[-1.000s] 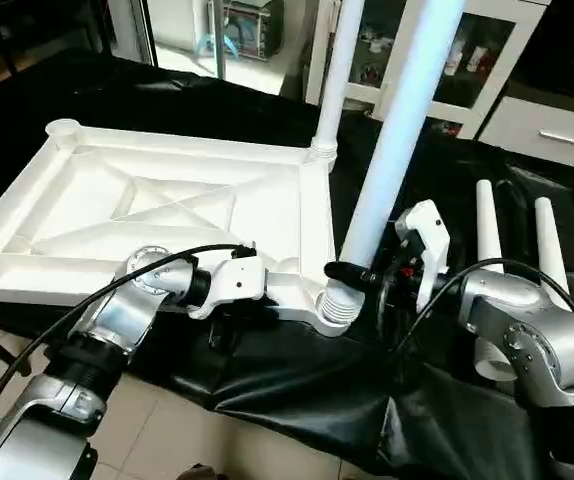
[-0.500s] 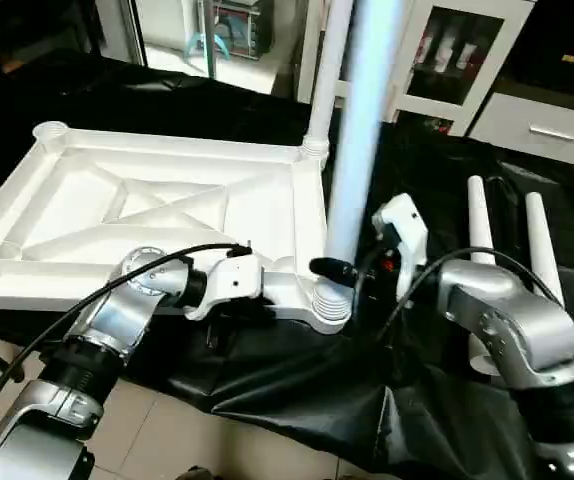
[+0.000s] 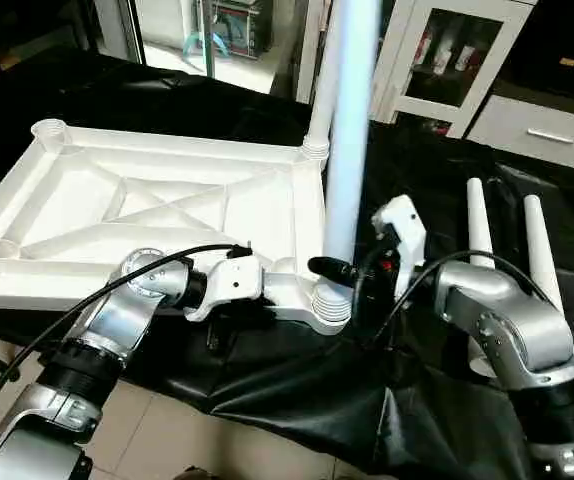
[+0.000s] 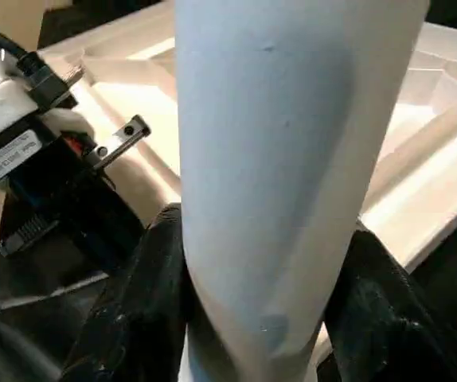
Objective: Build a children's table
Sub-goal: Pick table leg
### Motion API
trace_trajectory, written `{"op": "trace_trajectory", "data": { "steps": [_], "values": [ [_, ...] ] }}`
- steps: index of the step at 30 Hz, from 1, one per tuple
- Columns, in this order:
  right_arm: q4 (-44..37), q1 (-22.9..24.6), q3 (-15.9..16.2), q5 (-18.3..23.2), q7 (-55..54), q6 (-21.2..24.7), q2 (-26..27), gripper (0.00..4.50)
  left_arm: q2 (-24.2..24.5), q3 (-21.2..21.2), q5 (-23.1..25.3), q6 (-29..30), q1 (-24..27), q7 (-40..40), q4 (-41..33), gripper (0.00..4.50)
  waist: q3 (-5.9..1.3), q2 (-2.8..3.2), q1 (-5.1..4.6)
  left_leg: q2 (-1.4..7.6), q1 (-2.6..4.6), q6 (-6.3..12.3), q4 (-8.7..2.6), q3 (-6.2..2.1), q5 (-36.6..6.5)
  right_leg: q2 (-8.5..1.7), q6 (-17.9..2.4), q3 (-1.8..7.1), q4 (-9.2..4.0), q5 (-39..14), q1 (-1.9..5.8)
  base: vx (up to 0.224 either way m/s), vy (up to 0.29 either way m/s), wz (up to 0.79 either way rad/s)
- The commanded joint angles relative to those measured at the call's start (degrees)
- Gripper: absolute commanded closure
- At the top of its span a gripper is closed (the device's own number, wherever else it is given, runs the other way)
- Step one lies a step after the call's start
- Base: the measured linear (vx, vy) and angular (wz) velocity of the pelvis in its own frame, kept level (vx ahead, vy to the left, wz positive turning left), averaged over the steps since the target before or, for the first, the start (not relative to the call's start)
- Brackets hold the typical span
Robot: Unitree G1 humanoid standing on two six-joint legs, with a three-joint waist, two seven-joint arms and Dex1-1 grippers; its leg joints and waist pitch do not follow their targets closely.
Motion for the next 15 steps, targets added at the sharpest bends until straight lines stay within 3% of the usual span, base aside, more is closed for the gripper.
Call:
{"op": "trace_trajectory", "data": {
  "steps": [1, 9, 12, 15],
  "values": [
    [3.6, 2.0, -1.7, -1.8, -2.7, 0.4, -0.6, 2.66, -1.4, -0.7, -1.7, 0.8, 2.6, 1.6, 1.5, 4.5, -1.88, -0.65, -0.3, 3.97, 0.92, 0.51, -5.16, -2.11, -11.6, -3.92, -8.5, 2.8, -4.78, -16.9, 0.86, 0.0, 0.0, 0.0],
    [3.4, 7.0, -7.0, 0.5, -7.1, -2.4, 3.2, 2.67, -1.5, -0.5, -1.6, 1.2, 2.4, 2.3, 1.6, 4.5, -1.92, -0.67, -0.34, 4.07, 0.93, 0.01, -5.32, -2.2, -13.1, -4.04, -8.3, 2.87, -4.98, -17.7, 0.69, 0.0, 0.0, 0.0],
    [2.8, 8.5, -7.4, 0.8, -7.6, -3.4, 4.0, 2.67, -1.5, -0.4, -1.6, 1.2, 2.3, 2.5, 1.7, 4.5, -1.85, -0.57, -0.36, 4.06, 0.97, 0.01, -5.41, -2.15, -12.9, -3.89, -8.5, 2.85, -4.87, -16.5, 0.72, 0.0, 0.0, 0.0],
    [1.7, 11.5, -7.4, 0.9, -7.8, -5.3, 4.9, 2.67, -1.4, -0.3, -1.5, 1.2, 2.0, 2.8, 2.1, 4.5, -1.72, -0.6, -0.35, 4.08, 0.89, -0.27, -5.51, -2.23, -14.5, -4.05, -7.9, 2.92, -5.18, -18.7, 0.62, 0.0, 0.0, 0.0]
  ]
}}
